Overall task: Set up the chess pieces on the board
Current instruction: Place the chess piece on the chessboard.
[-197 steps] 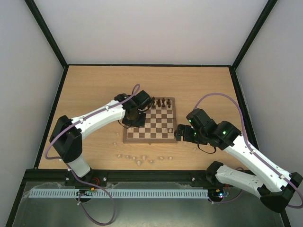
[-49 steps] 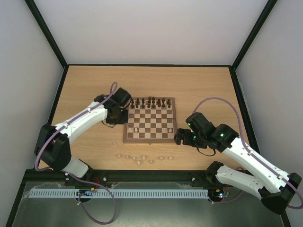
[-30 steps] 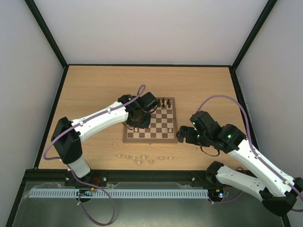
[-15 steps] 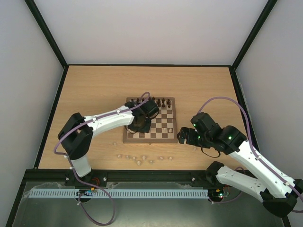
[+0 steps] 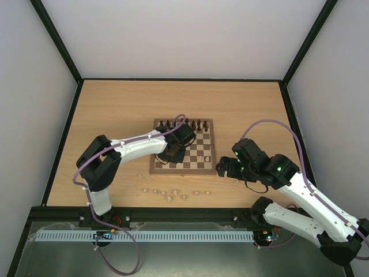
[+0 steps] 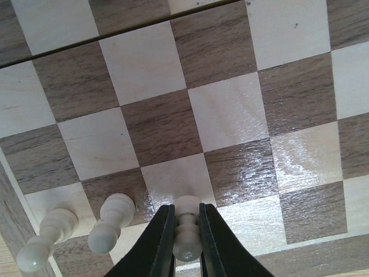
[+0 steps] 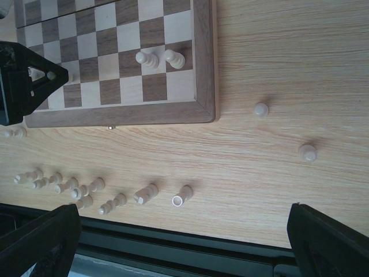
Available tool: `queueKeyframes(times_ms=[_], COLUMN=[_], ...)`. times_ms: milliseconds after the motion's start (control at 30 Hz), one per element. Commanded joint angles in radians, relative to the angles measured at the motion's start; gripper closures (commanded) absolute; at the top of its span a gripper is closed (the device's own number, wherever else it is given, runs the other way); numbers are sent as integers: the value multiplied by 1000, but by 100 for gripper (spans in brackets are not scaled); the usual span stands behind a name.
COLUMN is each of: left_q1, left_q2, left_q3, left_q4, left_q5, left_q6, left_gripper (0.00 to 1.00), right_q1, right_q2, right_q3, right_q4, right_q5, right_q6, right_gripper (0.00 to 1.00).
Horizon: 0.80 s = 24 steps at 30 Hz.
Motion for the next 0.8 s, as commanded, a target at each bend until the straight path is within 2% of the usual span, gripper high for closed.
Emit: queueKeyframes(times_ms=[0,467,600,767], left_q1=[0,10,12,14], left_q2=[21,28,28,29], left_q3=[1,-15,-18,-18], left_q4=[-3,5,8,10], left_q5=[-25,-36,-37,-45], left_q6=[8,9,8,6], left_gripper=[96,93,89,80], right_q1=[4,4,4,4], right_q2=[-3,3,3,0], right_q3=[-15,-23,-24,-26], right_q4=[-31,-20,-20,-18], right_q5=[-5,-11,-11,-13], right_q6=[4,1,2,2], right_gripper=[1,1,1,1])
